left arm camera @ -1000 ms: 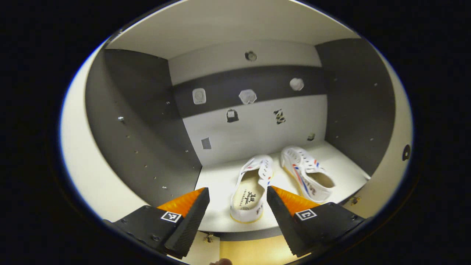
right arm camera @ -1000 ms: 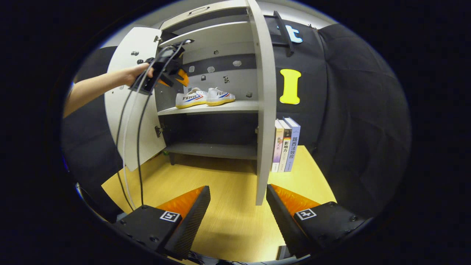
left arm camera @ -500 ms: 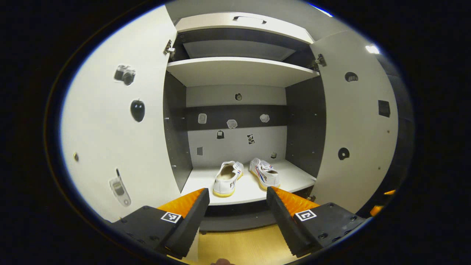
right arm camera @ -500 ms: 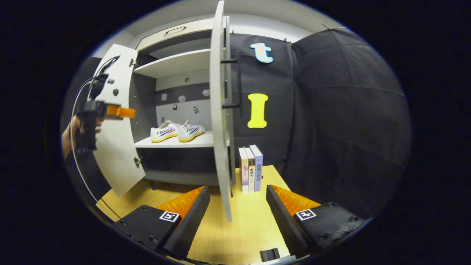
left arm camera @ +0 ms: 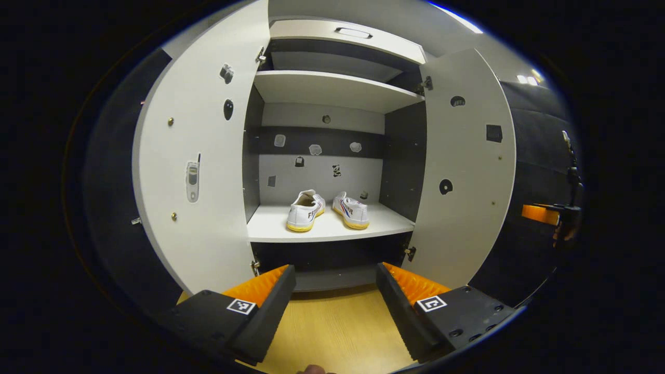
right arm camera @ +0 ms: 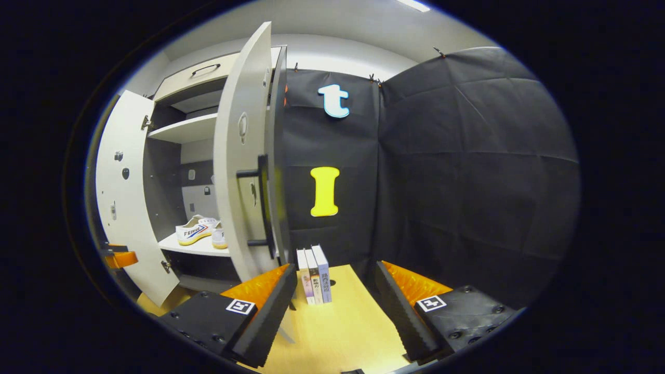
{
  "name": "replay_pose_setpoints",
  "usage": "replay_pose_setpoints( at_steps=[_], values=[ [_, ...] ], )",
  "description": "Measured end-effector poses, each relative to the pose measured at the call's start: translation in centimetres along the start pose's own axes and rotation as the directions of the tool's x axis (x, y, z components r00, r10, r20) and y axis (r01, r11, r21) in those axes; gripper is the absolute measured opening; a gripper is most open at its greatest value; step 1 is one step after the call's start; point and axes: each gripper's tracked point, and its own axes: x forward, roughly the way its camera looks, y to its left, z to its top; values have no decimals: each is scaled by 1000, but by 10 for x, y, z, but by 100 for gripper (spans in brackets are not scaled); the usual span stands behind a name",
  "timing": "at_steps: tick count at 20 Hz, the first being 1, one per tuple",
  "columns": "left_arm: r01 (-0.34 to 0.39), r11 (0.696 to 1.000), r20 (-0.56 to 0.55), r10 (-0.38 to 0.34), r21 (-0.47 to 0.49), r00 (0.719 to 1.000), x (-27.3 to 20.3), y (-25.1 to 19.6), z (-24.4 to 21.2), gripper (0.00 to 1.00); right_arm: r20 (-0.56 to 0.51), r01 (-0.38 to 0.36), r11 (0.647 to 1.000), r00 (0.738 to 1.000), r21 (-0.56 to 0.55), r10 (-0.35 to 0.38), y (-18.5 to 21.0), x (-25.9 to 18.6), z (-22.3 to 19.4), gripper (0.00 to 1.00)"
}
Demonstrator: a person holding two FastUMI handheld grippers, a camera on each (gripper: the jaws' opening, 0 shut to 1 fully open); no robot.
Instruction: Grab one shoe with the right hand and put it into the shoe cabinet, grab the other shoe with the left hand and put it into the shoe cabinet; then close the right door with the right hand and the left door with the left hand.
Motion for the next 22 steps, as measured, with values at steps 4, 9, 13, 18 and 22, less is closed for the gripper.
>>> replay_pose_setpoints(
  at_steps=[4, 9, 13, 18, 22],
  values=[
    [-32, 999, -4, 32, 5, 999, -19, 14, -8, 97, 33, -8, 999, 999, -43, 10, 4, 37, 23, 97],
    [-80, 997, -11, 80, -22, 997, -39, 34, -18, 96, 67, -25, 995, 997, -92, 32, 8, 72, 39, 98],
    [-119, 992, -28, 118, -37, 993, -47, 48, -26, 97, 59, -74, 993, 995, -92, 80, 21, 82, 34, 97],
    [-121, 992, -31, 119, -36, 992, -46, 53, -27, 95, 64, -94, 993, 993, -68, 98, 30, 80, 34, 94],
    [-113, 993, -21, 113, -31, 993, -47, 55, -26, 95, 87, -68, 993, 993, -96, 76, 39, 75, 36, 84]
  ],
)
